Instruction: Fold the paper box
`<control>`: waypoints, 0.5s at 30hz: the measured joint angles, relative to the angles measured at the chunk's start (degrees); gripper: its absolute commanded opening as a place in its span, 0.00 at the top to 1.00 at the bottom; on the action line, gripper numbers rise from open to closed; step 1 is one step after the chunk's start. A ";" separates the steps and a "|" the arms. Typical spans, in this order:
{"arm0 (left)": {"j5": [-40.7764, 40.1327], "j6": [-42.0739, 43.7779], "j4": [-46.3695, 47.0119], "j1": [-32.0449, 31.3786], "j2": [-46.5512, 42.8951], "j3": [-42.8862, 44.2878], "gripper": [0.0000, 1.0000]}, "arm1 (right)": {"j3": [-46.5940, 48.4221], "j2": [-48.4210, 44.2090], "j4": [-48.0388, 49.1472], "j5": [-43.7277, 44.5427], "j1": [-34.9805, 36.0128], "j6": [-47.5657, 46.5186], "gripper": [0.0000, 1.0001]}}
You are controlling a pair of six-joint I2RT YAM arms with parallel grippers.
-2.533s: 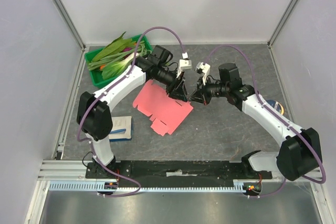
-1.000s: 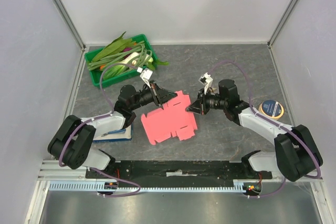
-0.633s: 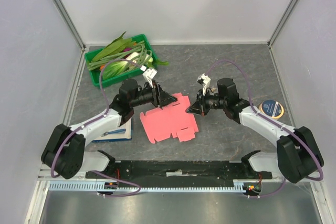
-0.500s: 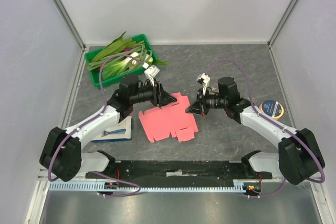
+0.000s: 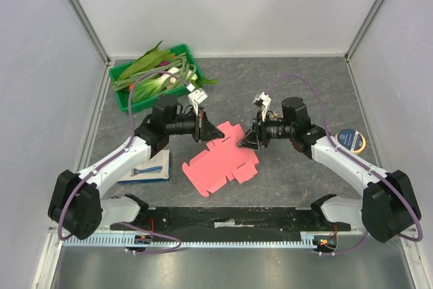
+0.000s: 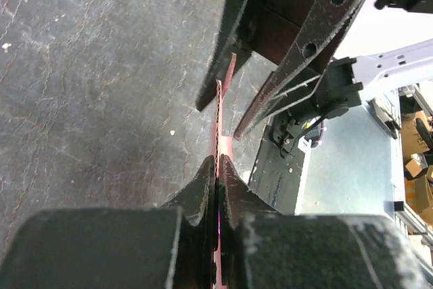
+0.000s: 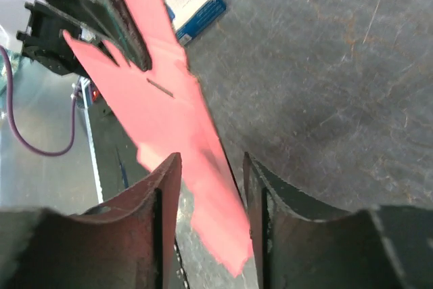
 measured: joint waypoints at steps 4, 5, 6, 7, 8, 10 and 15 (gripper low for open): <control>0.15 -2.95 5.11 -0.11 -4.15 -3.39 0.98 | -1.07 -2.97 3.76 1.57 0.00 1.79 0.44; 0.20 -3.78 6.36 -0.11 -5.18 -4.26 0.98 | -1.62 -3.76 4.83 1.70 0.00 2.25 0.51; 0.26 -4.50 7.76 -0.09 -6.10 -5.11 0.98 | -2.27 -4.46 5.92 1.75 0.00 2.84 0.54; 0.48 -5.18 9.11 -0.09 -6.91 -5.95 0.98 | -3.10 -5.01 7.48 1.64 0.00 3.58 0.56; 0.63 -5.81 10.12 -0.09 -7.50 -6.54 0.98 | -3.58 -5.11 8.37 1.53 0.00 4.04 0.63; 1.20 -7.45 13.03 0.09 -8.50 -8.24 0.98 | -5.05 -4.98 11.50 0.68 0.00 5.64 0.87; 1.22 -10.56 17.27 1.22 -9.20 -11.23 0.67 | -7.72 -4.31 16.48 -4.00 0.44 8.13 1.00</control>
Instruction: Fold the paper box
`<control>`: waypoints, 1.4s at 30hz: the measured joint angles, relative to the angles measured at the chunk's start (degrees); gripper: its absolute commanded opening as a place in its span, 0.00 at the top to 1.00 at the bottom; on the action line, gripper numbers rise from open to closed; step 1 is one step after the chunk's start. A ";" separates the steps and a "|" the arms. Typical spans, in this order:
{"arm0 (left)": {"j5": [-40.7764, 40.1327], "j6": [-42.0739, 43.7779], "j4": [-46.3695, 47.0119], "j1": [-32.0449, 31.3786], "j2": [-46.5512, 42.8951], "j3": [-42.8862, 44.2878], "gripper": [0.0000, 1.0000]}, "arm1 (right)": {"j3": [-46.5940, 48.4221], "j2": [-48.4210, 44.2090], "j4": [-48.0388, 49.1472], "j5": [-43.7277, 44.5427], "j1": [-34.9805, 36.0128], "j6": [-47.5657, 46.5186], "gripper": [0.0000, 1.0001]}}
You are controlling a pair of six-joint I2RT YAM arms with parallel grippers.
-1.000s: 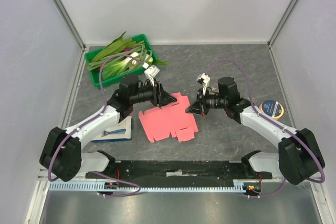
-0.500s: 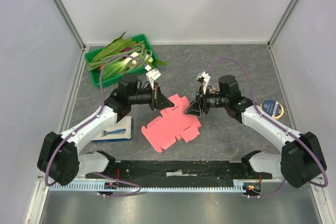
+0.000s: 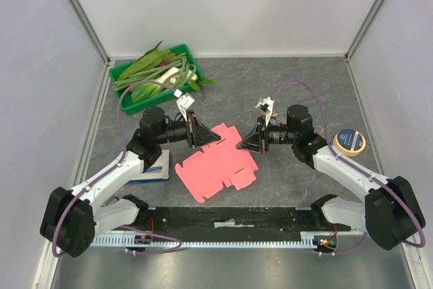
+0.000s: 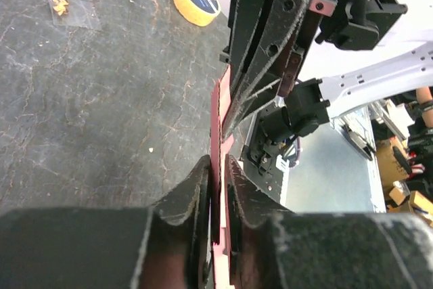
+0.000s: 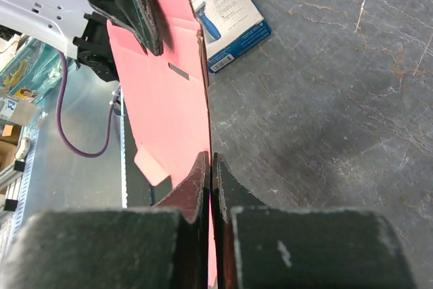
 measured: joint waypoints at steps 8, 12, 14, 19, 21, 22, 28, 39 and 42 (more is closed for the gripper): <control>-1.53 0.81 -15.32 2.14 -1.81 10.80 0.51 | 1.20 0.55 -1.86 -1.36 1.33 -2.67 1.00; 0.28 1.09 -18.84 2.91 3.80 21.68 0.75 | 4.85 2.60 -4.59 -2.34 3.45 -5.40 1.00; 2.67 1.97 -20.50 2.91 6.88 24.96 0.77 | 6.32 3.10 -6.01 -2.91 3.78 -6.64 1.00; 7.89 5.57 -25.66 2.91 12.83 26.67 0.82 | 8.74 3.45 -7.89 -4.28 3.80 -8.35 1.00; 9.05 6.82 -27.63 2.91 13.44 26.67 0.85 | 9.38 3.78 -8.31 -4.70 3.80 -8.70 1.00; 9.46 7.17 -28.15 2.91 13.46 26.67 0.86 | 9.64 3.98 -8.72 -4.85 3.82 -8.83 1.00; 11.89 10.58 -30.01 2.40 13.46 26.69 0.85 | 11.72 6.19 -11.96 -5.16 4.13 -10.43 1.00; 11.93 15.69 -34.23 1.38 13.27 26.69 0.82 | 12.13 6.84 -12.76 -4.20 4.81 -9.86 1.00; 11.72 17.42 -35.34 0.15 13.20 26.69 0.77 | 12.13 6.95 -12.11 -3.85 4.81 -8.79 1.00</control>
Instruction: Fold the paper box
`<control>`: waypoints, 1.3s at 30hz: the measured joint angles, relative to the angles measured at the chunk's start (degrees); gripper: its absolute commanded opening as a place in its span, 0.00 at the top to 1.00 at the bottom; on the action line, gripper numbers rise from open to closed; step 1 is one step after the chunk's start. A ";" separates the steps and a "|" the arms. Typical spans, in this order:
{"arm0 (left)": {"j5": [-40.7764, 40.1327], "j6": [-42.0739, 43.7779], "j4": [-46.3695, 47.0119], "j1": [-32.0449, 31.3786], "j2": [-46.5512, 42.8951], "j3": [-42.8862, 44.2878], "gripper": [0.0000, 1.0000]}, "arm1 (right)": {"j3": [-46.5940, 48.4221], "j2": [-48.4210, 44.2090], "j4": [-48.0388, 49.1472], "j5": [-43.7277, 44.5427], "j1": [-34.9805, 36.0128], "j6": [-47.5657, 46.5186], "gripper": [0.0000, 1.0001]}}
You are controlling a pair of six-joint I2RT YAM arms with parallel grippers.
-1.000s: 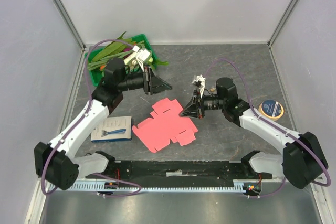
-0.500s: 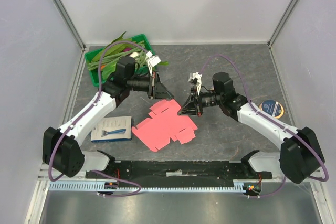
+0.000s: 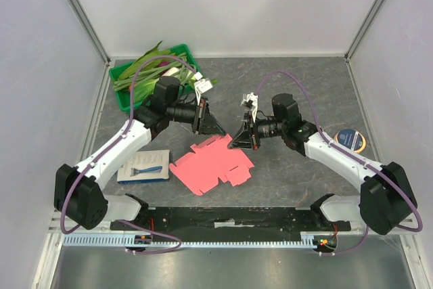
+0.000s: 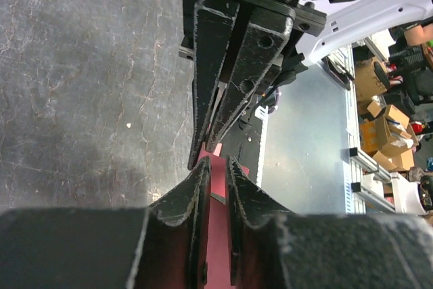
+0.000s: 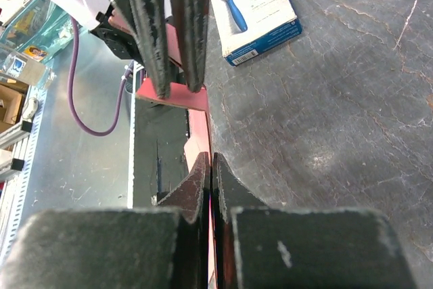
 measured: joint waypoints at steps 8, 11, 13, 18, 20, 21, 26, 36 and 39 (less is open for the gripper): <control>-1.25 3.13 -2.40 -0.76 -1.07 0.00 0.77 | 0.00 0.55 1.62 0.13 0.44 2.25 1.00; -2.12 3.52 -2.84 -1.09 -1.07 0.09 0.78 | 0.00 0.63 1.77 0.00 0.81 2.95 1.00; -2.97 3.76 -3.19 -1.33 -1.07 0.31 0.76 | 0.00 0.63 1.79 -0.02 0.98 3.30 1.00; -5.79 4.66 -4.96 -2.14 -1.03 1.42 0.60 | 0.00 0.63 3.02 -0.37 1.81 3.65 1.00; -6.12 4.94 -5.51 -2.29 -1.03 1.60 0.61 | 0.00 0.63 3.17 -0.52 1.92 3.63 1.00; -6.10 5.09 -5.84 -2.29 -0.94 1.73 0.62 | 0.00 0.63 3.26 -0.55 1.95 3.63 1.00; -4.83 6.03 -6.47 -2.40 -0.68 2.27 0.76 | 0.00 0.63 3.39 -0.46 2.03 3.56 1.00; -4.02 7.17 -6.51 -2.51 -0.52 2.78 0.98 | 0.00 0.63 3.48 -1.62 2.43 3.63 1.00; -5.01 7.10 -6.58 -2.67 -0.52 3.08 0.78 | 0.24 0.63 3.43 -1.57 2.51 3.30 1.00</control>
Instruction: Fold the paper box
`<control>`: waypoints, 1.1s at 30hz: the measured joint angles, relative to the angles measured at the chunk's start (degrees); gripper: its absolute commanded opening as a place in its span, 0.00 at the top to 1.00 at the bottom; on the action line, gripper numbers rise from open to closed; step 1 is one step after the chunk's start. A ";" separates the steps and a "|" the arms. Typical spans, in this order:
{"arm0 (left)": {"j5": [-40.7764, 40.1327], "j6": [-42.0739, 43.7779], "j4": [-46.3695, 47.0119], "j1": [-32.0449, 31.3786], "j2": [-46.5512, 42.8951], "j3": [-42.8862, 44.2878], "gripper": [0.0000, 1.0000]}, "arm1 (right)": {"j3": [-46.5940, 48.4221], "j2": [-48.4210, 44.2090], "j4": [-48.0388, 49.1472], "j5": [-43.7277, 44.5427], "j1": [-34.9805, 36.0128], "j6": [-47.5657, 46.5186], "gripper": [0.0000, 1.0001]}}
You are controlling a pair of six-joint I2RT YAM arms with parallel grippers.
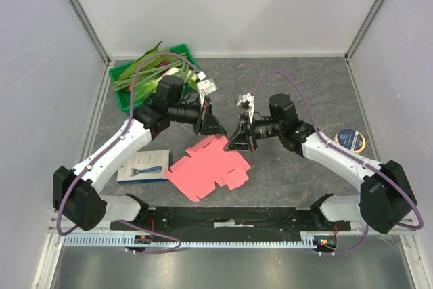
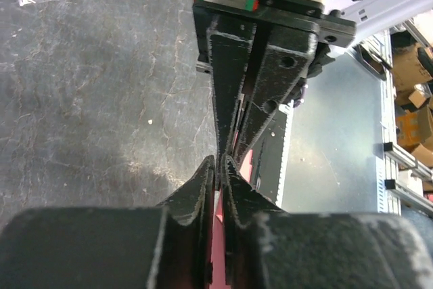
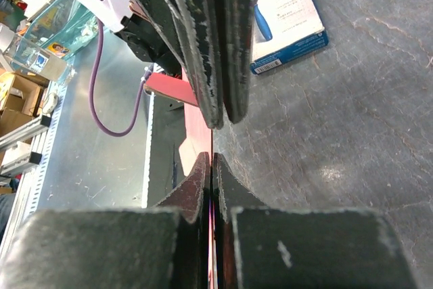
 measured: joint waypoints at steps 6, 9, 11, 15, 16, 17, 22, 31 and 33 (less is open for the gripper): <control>-5.70 -4.15 1.05 2.82 -5.09 -0.87 0.61 | 1.05 -0.28 0.00 -0.09 0.00 -2.19 1.00; -7.69 -7.69 2.38 8.66 -11.69 -3.19 0.63 | 1.05 -0.87 -0.04 -0.07 -0.04 -2.75 1.00; -8.44 -9.70 3.45 12.70 -16.17 -5.49 0.65 | 1.05 -1.38 -0.04 -0.11 -0.35 -2.89 1.00; -7.45 -12.02 4.94 16.26 -21.99 -11.98 0.71 | 1.05 -2.12 0.02 -0.74 -1.49 -3.04 1.00; -7.02 -12.35 4.92 16.55 -22.71 -13.86 0.74 | 1.05 -2.14 0.00 -0.94 -1.84 -3.04 1.00; -6.88 -12.63 4.74 16.63 -22.88 -15.06 0.75 | 1.05 -2.14 -0.02 -1.07 -2.21 -3.04 1.00; -6.40 -14.16 4.11 16.85 -22.82 -20.00 0.82 | 1.05 -2.14 -0.04 -1.53 -3.96 -3.02 1.00; -2.23 -15.63 6.88 16.70 -21.94 -21.31 0.87 | 1.73 -1.62 -1.64 1.18 -5.20 -2.84 1.00; -2.03 -16.50 8.37 15.98 -21.86 -22.64 0.87 | 2.73 -1.03 -3.69 3.15 -5.25 -3.19 1.00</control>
